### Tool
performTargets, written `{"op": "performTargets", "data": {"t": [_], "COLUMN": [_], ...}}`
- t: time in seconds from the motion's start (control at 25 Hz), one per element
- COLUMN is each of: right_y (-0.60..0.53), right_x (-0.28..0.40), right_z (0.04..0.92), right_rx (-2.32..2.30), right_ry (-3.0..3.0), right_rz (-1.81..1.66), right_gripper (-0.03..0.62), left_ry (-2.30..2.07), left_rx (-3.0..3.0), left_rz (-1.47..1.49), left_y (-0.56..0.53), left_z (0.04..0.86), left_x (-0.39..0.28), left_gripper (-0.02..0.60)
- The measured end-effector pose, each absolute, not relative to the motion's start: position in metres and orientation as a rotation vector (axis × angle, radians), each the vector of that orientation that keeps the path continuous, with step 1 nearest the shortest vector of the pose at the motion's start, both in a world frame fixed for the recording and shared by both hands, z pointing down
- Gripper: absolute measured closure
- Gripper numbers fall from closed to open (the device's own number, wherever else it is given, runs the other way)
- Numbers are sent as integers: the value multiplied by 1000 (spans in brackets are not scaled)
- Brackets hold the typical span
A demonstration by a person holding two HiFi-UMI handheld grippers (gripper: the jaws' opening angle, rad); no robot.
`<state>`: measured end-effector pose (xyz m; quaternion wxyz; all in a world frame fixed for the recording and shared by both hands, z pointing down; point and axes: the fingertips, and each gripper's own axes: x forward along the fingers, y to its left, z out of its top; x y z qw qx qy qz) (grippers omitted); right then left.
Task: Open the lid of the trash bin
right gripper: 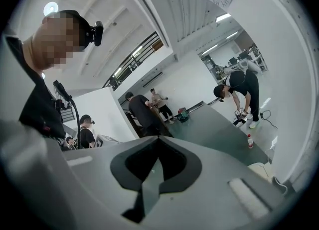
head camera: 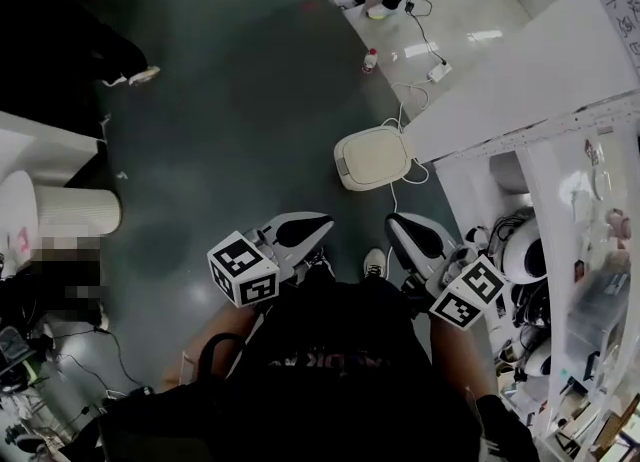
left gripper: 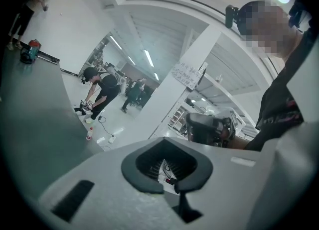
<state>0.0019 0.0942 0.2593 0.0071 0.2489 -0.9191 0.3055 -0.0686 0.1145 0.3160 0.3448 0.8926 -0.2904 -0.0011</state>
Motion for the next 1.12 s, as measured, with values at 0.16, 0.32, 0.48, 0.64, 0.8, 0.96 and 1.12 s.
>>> {"op": "performTargets", "data": {"t": [0.16,0.32,0.48,0.64,0.8,0.96,1.12], "right_y": [94,96,90,77,55,26,0], "right_x": [-7,-8,-11,-9,-5,3,12], "right_z": [256,260,265,275,288,311,341], "right_rx": [822,836,818,773,743,741,728], "right_ry": [-2866,-2843,-2832,-2815,-2786,-2770,-2739], "right_rz": [920,924,926,920,858,868,914], "right_gripper": [586,586,586,586,586,586,586], "left_ry": [-725,-717,-751,-792,-832,-859,-878], "left_rx": [2326,2322,2298,2271,2231,2173,2077], "left_rz": [2,-17,-12,11,26,69,107], "left_y": [108,105,98,88,73,55,37], "left_z": [323,327,340,359,377,410,458], "left_x": [-76,-79,-84,-81,-78,-71,-66], "left_gripper": [580,580,580,580,580,578,578]}}
